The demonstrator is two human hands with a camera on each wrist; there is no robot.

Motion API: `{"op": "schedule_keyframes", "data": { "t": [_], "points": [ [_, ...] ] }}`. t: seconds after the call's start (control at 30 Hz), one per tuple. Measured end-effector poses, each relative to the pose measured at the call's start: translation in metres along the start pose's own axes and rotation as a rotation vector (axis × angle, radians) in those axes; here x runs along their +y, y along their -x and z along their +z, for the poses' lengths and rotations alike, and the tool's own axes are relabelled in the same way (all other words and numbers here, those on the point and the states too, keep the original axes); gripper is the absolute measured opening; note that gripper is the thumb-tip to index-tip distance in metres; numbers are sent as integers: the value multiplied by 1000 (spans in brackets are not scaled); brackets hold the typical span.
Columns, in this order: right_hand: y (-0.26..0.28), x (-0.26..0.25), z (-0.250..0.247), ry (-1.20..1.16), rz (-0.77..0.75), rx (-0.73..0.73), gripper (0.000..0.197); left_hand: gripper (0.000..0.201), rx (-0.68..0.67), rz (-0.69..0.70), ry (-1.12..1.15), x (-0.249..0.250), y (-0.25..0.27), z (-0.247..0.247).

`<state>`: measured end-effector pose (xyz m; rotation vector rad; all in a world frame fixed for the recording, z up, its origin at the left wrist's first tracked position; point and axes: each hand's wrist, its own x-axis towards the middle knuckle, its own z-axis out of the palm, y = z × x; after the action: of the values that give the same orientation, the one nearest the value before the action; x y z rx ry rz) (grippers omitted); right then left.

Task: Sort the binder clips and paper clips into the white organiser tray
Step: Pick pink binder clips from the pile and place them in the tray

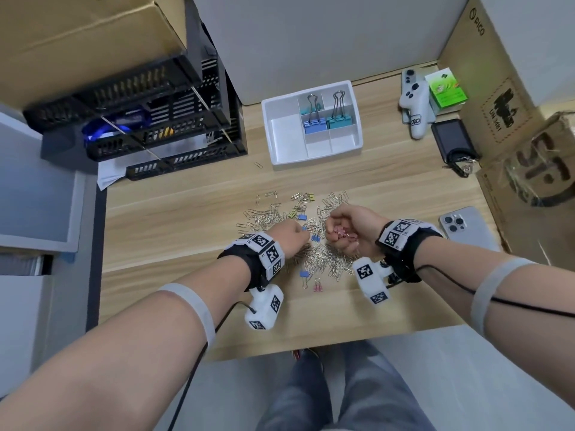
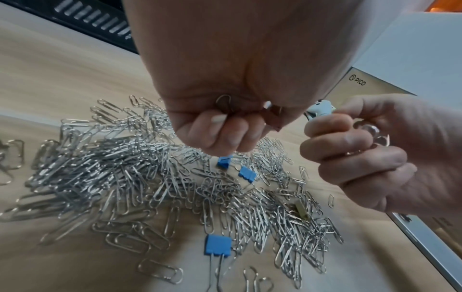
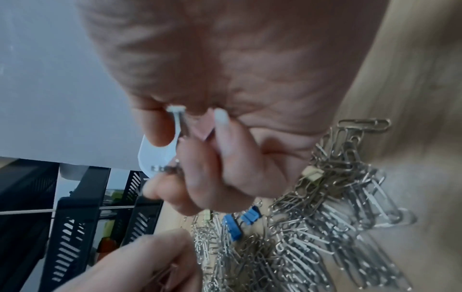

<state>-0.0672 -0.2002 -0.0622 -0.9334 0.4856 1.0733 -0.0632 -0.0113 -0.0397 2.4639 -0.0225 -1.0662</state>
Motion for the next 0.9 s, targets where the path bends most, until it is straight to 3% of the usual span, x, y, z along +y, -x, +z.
{"op": "schedule_keyframes", "data": {
  "t": [0.1,0.2,0.33,0.43,0.53,0.73,0.9],
  "points": [
    [-8,6,2,174,-22,105,20,28,6,4,-14,-8,1,1],
    [-9,18,6,542,-86,175,7,35,-1,0,-16,-14,3,-1],
    [-1,30,20,1135,-131,248,17,38,-28,1,-12,-23,8,-3],
    [-3,41,27,1299,-108,254,30,50,-19,0,-25,-33,10,-1],
    [-9,51,32,1420,-123,315,33,48,-8,-27,-82,-40,17,-2],
    [-20,58,32,1409,-80,249,16,34,13,-46,-59,-62,21,-3],
    [-19,37,38,890,32,280,34,29,20,-19,2,-62,24,-9]
  ]
}}
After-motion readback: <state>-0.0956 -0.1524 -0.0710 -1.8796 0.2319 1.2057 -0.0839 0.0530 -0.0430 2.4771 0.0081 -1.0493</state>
